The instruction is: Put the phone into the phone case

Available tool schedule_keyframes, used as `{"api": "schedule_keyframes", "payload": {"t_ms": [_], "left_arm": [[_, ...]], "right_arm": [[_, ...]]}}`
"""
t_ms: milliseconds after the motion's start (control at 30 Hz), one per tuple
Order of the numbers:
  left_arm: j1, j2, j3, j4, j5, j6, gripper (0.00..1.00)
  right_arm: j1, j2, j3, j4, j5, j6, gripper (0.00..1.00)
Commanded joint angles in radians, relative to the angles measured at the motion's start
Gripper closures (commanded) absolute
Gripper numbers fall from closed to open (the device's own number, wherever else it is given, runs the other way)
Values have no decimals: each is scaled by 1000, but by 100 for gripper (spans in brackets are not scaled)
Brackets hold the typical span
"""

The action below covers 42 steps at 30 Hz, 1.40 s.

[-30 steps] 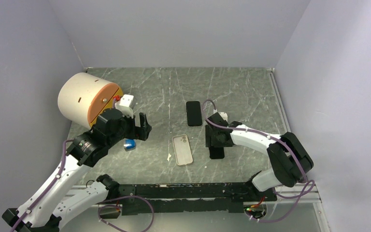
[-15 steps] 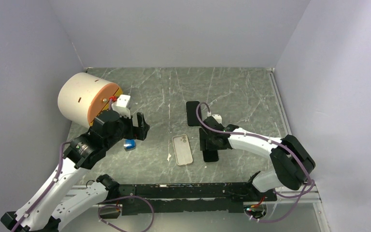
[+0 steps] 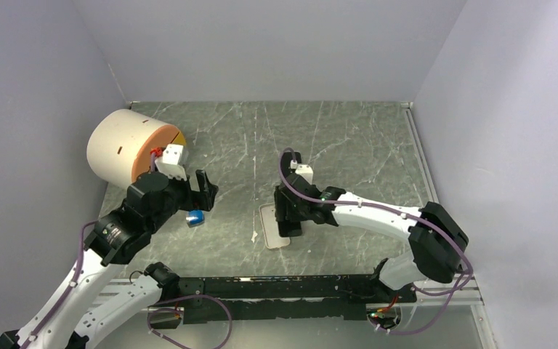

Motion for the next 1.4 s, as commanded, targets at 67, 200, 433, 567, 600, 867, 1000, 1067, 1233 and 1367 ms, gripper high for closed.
{"api": "schedule_keyframes", "payload": {"t_ms": [67,200,433,567,600,867,1000,1067,1233,1367], "left_arm": [[3,-25,-7,14,-53,-16,6],[3,-28,-5,7,-54,-19,6],[2,-29,-7,12,-58,-20,6],[2,-24,-6,11,-57,-20,6],[2,-24,-6,12,-56,-20,6],[3,-31,-8,11,-61,-20,6],[2,-30,-9,13,-57,-19,6],[2,-25,-9,16,-56,-19,6],[2,-12,-6,14,-53,-17,6],[3,-16,-10,22,-52,-19,6]], "right_arm": [[67,39,46,180,49,67,57],[91,78,53,219,59,59,57],[115,112,32,261,92,65,58],[124,126,24,272,97,67,58],[129,131,24,273,99,69,58],[158,149,6,252,149,66,58],[181,146,-10,230,195,61,59],[193,145,-16,214,216,63,59],[220,147,-29,187,262,69,59],[228,160,-32,186,263,68,59]]}}
